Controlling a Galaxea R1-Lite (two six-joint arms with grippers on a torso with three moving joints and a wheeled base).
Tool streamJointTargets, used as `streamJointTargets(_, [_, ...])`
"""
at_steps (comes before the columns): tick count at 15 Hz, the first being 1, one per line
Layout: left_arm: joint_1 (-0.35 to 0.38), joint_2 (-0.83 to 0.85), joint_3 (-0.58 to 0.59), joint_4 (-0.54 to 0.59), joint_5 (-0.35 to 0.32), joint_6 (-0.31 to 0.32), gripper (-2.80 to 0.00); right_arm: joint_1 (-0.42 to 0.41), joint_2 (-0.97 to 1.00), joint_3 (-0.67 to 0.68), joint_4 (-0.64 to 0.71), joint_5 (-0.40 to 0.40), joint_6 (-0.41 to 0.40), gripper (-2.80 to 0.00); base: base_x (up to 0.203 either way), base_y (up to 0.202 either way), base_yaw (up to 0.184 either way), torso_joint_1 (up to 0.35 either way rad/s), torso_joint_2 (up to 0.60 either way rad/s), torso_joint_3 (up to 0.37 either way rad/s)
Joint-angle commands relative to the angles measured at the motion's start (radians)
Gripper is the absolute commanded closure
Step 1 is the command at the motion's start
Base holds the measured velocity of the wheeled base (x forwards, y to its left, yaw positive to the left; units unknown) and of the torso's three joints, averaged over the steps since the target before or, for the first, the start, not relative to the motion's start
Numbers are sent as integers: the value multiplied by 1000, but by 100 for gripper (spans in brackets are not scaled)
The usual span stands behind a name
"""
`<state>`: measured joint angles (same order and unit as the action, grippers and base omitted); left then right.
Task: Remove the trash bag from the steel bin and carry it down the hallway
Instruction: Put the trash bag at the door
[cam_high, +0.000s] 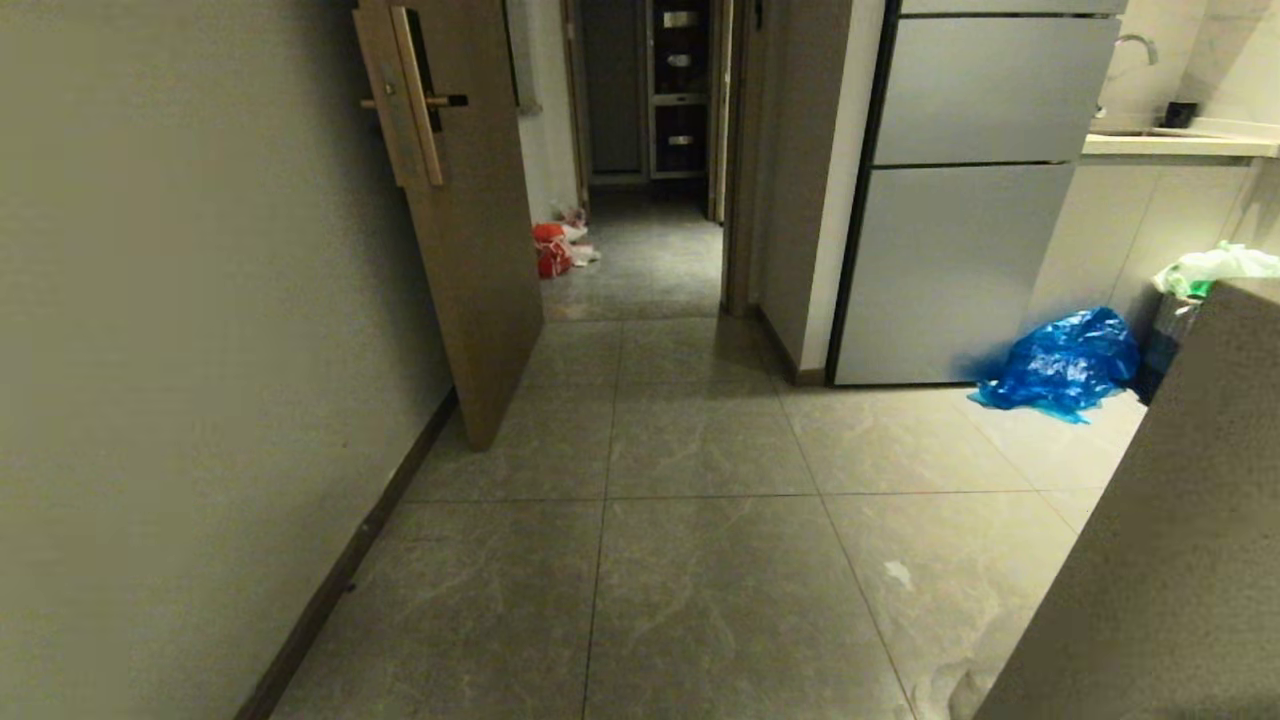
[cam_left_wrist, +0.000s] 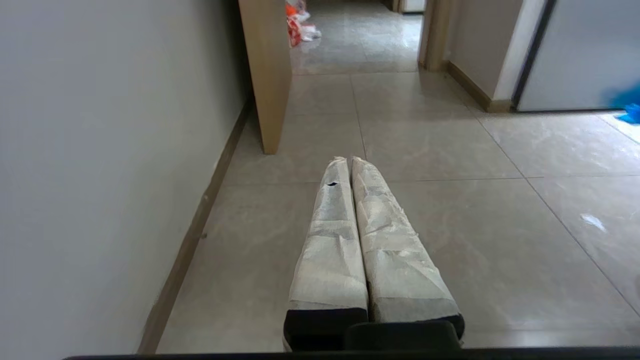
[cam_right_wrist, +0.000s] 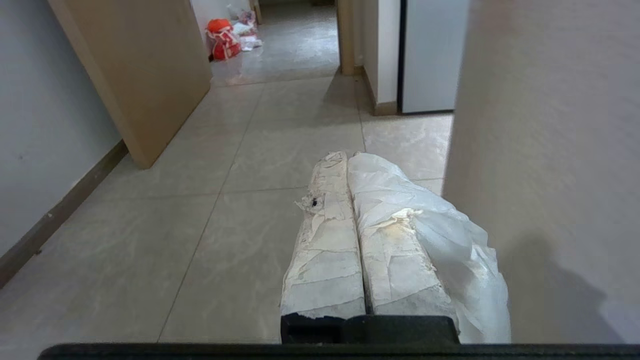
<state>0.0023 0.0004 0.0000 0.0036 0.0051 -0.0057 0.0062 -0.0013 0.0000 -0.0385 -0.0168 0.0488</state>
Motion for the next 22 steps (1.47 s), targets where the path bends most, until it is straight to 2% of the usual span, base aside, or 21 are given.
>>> streamJointTargets(1, [-1,0,0,1,1,0,0,0,0,0,-1,0,0,0,190,0,2,2,5,-2])
streamJointTargets(22, [-1,0,2,1,1,-2,0,0,0,0,-1,0,0,0,191,0,1,2,3,1])
